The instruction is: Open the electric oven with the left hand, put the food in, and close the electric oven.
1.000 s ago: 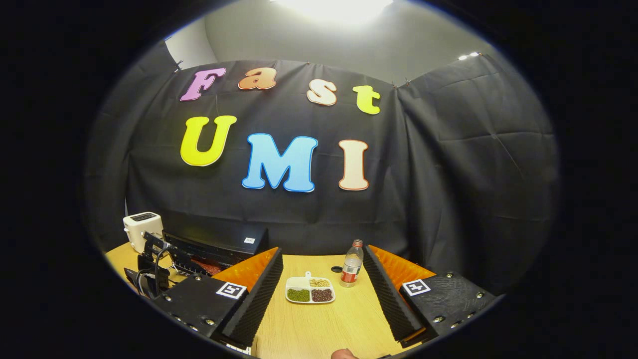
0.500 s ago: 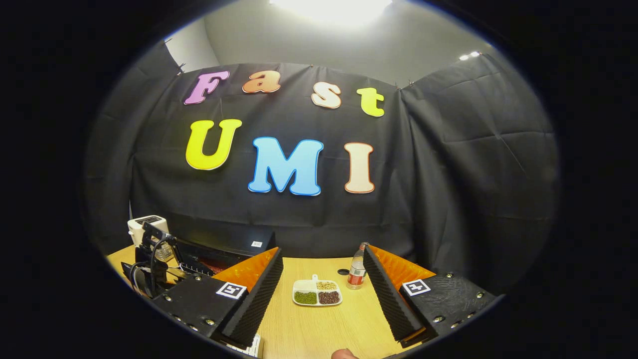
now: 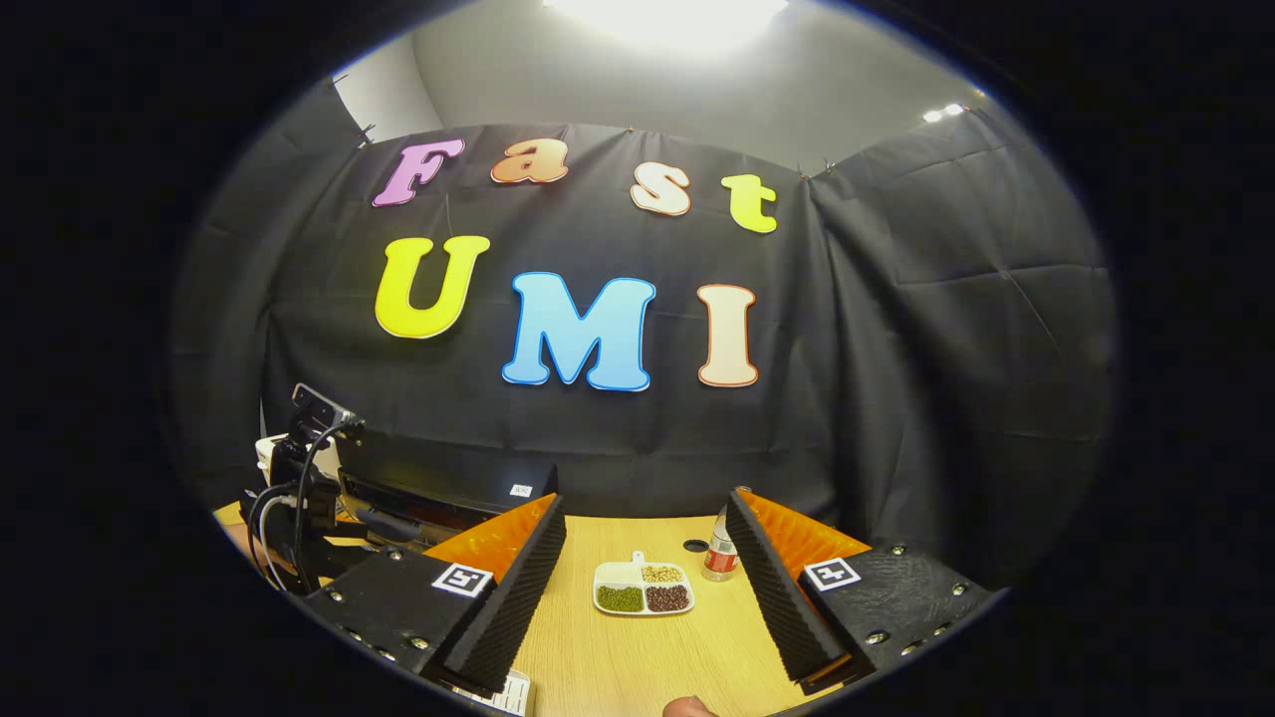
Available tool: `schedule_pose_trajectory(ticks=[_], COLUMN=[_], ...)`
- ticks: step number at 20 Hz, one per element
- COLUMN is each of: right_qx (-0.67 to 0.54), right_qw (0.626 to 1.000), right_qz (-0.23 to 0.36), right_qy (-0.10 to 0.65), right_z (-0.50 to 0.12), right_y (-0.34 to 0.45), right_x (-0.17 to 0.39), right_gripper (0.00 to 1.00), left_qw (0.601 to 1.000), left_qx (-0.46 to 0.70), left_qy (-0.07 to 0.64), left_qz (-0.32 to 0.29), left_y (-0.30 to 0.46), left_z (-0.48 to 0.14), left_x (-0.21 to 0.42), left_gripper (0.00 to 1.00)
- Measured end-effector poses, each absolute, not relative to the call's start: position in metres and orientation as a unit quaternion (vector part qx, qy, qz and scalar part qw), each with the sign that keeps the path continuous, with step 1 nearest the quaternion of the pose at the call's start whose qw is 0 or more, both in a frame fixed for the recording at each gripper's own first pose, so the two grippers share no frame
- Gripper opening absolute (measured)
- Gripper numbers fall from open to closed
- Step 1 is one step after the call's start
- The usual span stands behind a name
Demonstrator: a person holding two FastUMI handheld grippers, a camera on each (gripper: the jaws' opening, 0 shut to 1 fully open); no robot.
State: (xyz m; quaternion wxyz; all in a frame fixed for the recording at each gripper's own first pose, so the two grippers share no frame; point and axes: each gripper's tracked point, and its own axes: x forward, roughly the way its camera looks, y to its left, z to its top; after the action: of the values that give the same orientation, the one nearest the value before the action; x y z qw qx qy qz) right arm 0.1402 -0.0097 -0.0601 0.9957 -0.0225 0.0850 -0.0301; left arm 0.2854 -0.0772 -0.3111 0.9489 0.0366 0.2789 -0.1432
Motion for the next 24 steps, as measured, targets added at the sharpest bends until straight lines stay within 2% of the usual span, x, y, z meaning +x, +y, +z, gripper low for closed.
schedule_pose_trajectory(ticks=[1, 4, 5, 7, 8, 9, 10, 16, 17, 18, 19, 20, 24], right_qx=[-0.021, -0.021, -0.021, -0.019, -0.017, -0.015, -0.012, -0.004, 0.002, 0.009, 0.016, 0.022, 0.024], right_qw=[0.995, 0.995, 0.995, 0.995, 0.995, 0.995, 0.996, 0.998, 0.998, 0.998, 0.998, 0.998, 0.998], right_qz=[-0.032, -0.041, -0.043, -0.045, -0.044, -0.041, -0.037, 0.013, 0.020, 0.028, 0.035, 0.043, 0.049], right_qy=[0.087, 0.089, 0.090, 0.089, 0.088, 0.085, 0.082, 0.060, 0.053, 0.049, 0.046, 0.042, 0.027], right_z=[-0.061, -0.061, -0.062, -0.059, -0.059, -0.057, -0.055, -0.033, -0.027, -0.022, -0.018, -0.015, -0.008], right_y=[-0.011, -0.017, -0.018, -0.019, -0.019, -0.019, -0.019, -0.020, -0.021, -0.020, -0.020, -0.020, -0.021], right_x=[0.141, 0.140, 0.139, 0.135, 0.134, 0.132, 0.128, 0.098, 0.093, 0.087, 0.082, 0.078, 0.062], right_gripper=[0.98, 0.98, 0.98, 0.98, 0.98, 0.98, 0.98, 0.98, 0.98, 0.98, 0.98, 0.98, 0.98], left_qw=[0.949, 0.950, 0.950, 0.951, 0.954, 0.957, 0.961, 0.982, 0.984, 0.986, 0.988, 0.990, 0.993], left_qx=[0.036, 0.038, 0.037, 0.028, 0.020, 0.013, 0.006, -0.021, -0.027, -0.031, -0.031, -0.030, -0.037], left_qy=[0.279, 0.272, 0.273, 0.269, 0.262, 0.251, 0.239, 0.168, 0.159, 0.147, 0.138, 0.129, 0.102], left_qz=[-0.143, -0.146, -0.147, -0.148, -0.146, -0.144, -0.140, -0.087, -0.079, -0.071, -0.062, -0.054, -0.041], left_y=[-0.078, -0.083, -0.085, -0.088, -0.088, -0.087, -0.087, -0.067, -0.063, -0.060, -0.055, -0.050, -0.047], left_z=[-0.314, -0.318, -0.318, -0.314, -0.307, -0.296, -0.284, -0.190, -0.175, -0.159, -0.145, -0.134, -0.088], left_x=[0.291, 0.300, 0.300, 0.297, 0.293, 0.289, 0.284, 0.218, 0.202, 0.188, 0.172, 0.157, 0.106], left_gripper=[0.94, 0.94, 0.90, 0.95, 0.90, 0.90, 0.95, 0.94, 0.99, 0.94, 0.94, 0.98, 0.94])
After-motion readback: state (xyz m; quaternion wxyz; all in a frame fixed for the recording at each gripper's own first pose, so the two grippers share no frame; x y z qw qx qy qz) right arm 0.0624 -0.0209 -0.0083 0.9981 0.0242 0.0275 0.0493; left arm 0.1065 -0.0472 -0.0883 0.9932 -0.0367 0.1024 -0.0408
